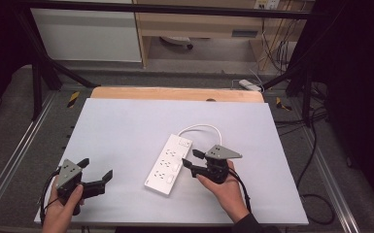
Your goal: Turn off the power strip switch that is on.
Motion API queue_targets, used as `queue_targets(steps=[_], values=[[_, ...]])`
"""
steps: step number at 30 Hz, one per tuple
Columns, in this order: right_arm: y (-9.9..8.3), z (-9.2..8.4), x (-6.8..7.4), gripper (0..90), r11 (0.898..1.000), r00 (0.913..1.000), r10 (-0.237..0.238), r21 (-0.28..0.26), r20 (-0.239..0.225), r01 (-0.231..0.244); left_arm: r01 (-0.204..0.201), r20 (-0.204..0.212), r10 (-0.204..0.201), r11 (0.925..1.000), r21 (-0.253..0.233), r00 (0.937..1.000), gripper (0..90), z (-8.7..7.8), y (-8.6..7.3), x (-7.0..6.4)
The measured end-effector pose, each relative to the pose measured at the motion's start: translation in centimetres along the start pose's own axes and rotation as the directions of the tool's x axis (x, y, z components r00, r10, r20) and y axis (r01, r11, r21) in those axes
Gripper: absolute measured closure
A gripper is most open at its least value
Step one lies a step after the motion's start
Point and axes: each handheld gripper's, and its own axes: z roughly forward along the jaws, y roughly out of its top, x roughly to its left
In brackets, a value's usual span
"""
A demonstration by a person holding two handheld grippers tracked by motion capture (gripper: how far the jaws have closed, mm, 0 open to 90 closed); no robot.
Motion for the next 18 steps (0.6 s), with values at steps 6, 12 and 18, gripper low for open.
queue_targets(steps=[6, 12, 18], values=[[0.6, -0.7, -0.7, 21.1, 1.000, 0.9985, 0.008, -0.009, 0.054, -0.007, 0.000, 0.003, 0.000, 1.0000, 0.000, 1.0000, 5.0, 0.0, 0.0, 0.0], [1.1, -1.5, -1.3, 9.6, 1.000, 0.9937, 0.011, -0.014, 0.112, -0.010, -0.003, 0.006, 0.003, 1.0000, 0.002, 1.0000, 5.0, 0.0, 0.0, -0.1], [1.5, -2.5, -2.2, 5.6, 1.000, 0.9897, 0.019, -0.024, 0.142, -0.016, -0.002, 0.006, 0.002, 1.0000, 0.002, 1.0000, 4.9, 0.0, 0.0, -0.1]])
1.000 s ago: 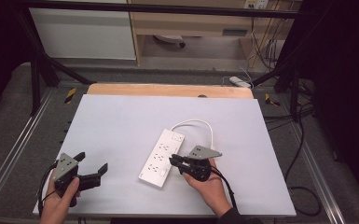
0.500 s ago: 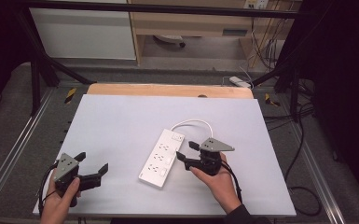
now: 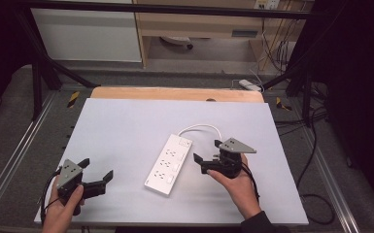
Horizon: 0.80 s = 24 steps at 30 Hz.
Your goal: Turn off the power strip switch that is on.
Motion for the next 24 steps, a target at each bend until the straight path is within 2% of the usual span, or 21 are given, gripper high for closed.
queue_targets(steps=[6, 10, 15, 24], values=[[0.2, -0.8, -1.1, 4.8, 1.000, 0.9995, 0.001, -0.015, 0.033, 0.000, 0.001, 0.002, -0.001, 1.0000, 0.001, 1.0000, 4.9, 0.0, 0.0, 0.0], [0.1, -1.7, -2.2, 5.1, 0.998, 0.9974, 0.016, -0.056, 0.070, -0.012, 0.000, 0.001, 0.000, 1.0000, 0.000, 1.0000, 4.9, 0.0, 0.0, 0.0], [0.2, -3.0, -3.4, 5.8, 0.996, 0.9965, 0.040, -0.080, 0.073, -0.034, -0.001, -0.001, 0.001, 1.0000, -0.008, 1.0000, 4.9, -0.1, 0.1, 0.0], [0.2, -5.2, -5.2, 4.9, 0.995, 0.9942, 0.021, -0.099, 0.105, -0.010, 0.000, -0.001, 0.000, 0.9999, -0.010, 1.0000, 4.9, -0.1, 0.1, 0.0]])
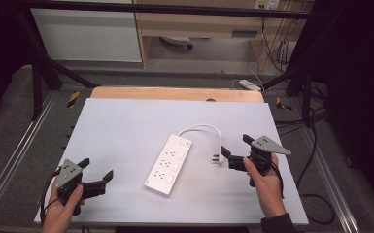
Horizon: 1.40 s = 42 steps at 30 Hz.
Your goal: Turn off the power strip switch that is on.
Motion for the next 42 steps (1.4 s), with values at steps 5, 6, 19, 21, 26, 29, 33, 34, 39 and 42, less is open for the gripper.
queue_targets(steps=[5, 6, 19, 21, 26, 29, 33, 34, 39, 42], values=[[-0.4, -1.1, -1.0, 4.7, 1.000, 0.9996, -0.006, 0.002, 0.028, 0.006, 0.002, 0.001, -0.002, 1.0000, 0.000, 1.0000, 4.9, 0.0, 0.0, 0.0], [-0.4, -1.3, -1.3, 5.1, 1.000, 0.9995, -0.006, 0.002, 0.032, 0.006, 0.003, 0.002, -0.003, 1.0000, 0.000, 1.0000, 4.9, 0.0, 0.0, 0.0], [-1.9, -4.0, -3.6, 4.7, 1.000, 0.9963, -0.008, 0.005, 0.085, 0.007, 0.009, 0.004, -0.009, 1.0000, 0.001, 0.9999, 4.9, -0.1, 0.0, 0.0], [-2.1, -4.4, -3.8, 4.5, 1.000, 0.9956, -0.012, 0.009, 0.093, 0.011, 0.009, 0.004, -0.009, 1.0000, -0.002, 0.9999, 4.9, -0.1, 0.0, 0.0], [-3.1, -4.9, -4.3, 4.2, 1.000, 0.9947, -0.017, 0.025, 0.102, 0.015, 0.010, 0.005, -0.010, 1.0000, 0.000, 0.9999, 4.9, -0.1, 0.0, 0.0], [-3.7, -5.0, -4.5, 3.8, 0.999, 0.9941, -0.022, 0.037, 0.107, 0.018, 0.009, 0.002, -0.009, 1.0000, -0.003, 1.0000, 4.9, -0.1, 0.0, 0.0], [-4.6, -5.3, -4.8, 3.5, 0.999, 0.9944, -0.012, 0.054, 0.105, 0.007, 0.010, 0.001, -0.010, 0.9999, -0.003, 0.9999, 4.9, -0.1, -0.1, 0.0], [-4.8, -5.3, -4.8, 3.5, 0.998, 0.9947, -0.007, 0.059, 0.103, 0.001, 0.009, 0.001, -0.009, 1.0000, -0.002, 1.0000, 4.9, -0.1, -0.1, 0.1], [-6.1, -5.2, -4.7, 3.3, 0.994, 0.9959, 0.010, 0.109, 0.090, -0.019, 0.006, 0.004, -0.006, 1.0000, -0.001, 1.0000, 4.9, -0.2, 0.0, 0.0], [-6.6, -4.2, -4.3, 2.9, 0.985, 0.9976, 0.003, 0.170, 0.069, -0.015, 0.007, 0.010, -0.007, 1.0000, -0.004, 0.9999, 4.9, -0.1, 0.0, -0.1]])
